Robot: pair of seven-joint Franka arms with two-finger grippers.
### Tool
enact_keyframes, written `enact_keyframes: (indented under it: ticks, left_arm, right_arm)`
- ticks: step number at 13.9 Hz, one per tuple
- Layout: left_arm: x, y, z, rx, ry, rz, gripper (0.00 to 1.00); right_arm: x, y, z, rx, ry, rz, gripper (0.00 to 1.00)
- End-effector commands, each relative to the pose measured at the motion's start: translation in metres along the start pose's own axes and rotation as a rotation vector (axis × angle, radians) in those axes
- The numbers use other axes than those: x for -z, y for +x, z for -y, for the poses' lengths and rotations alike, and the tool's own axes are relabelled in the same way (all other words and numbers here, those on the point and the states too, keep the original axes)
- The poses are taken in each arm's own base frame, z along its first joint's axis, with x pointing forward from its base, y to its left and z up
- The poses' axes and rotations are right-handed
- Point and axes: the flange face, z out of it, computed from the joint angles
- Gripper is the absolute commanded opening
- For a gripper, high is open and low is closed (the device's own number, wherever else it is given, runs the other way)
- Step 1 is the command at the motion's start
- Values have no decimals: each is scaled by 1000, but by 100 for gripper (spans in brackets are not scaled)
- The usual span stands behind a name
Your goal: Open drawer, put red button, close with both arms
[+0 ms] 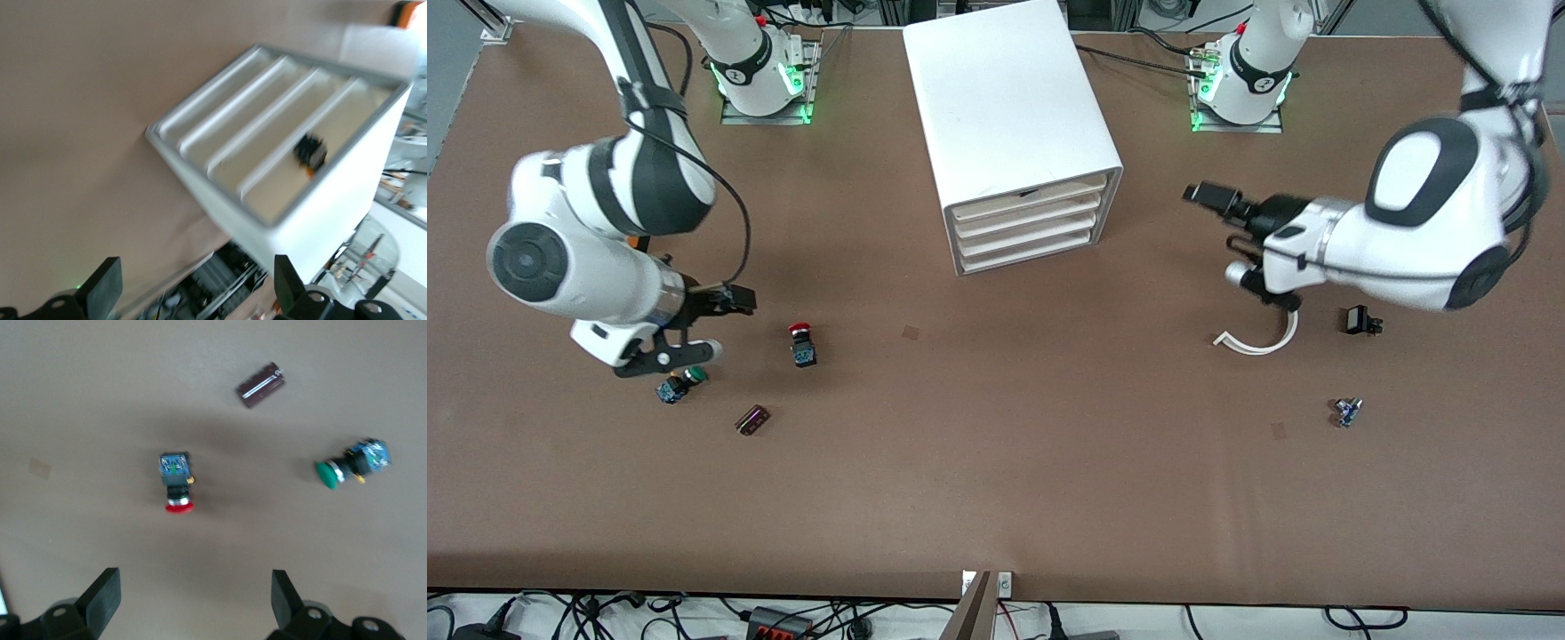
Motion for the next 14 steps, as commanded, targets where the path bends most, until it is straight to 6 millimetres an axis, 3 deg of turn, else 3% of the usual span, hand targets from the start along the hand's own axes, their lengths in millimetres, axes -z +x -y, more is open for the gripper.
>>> enact_keyframes:
  ticks: [1,4,8,9,14]
  left_arm:
    - [-37,43,17,-130,-152,-58,100]
    - [-91,67,34,-269,-253,-63,100]
    - [-158,58,33,-319,-288,-75,95]
    - [-173,56,32,-359,-286,-89,89]
    - [-211,49,39,-456,-345,-118,75]
  right_arm:
    - [-33,21,21,12,11,4,100]
    - [-71,32,42,49,-7,21,100]
    - [-115,44,53,63,-11,17,100]
    - [-128,46,52,62,-14,23,100]
    - [-164,48,53,68,-19,58,100]
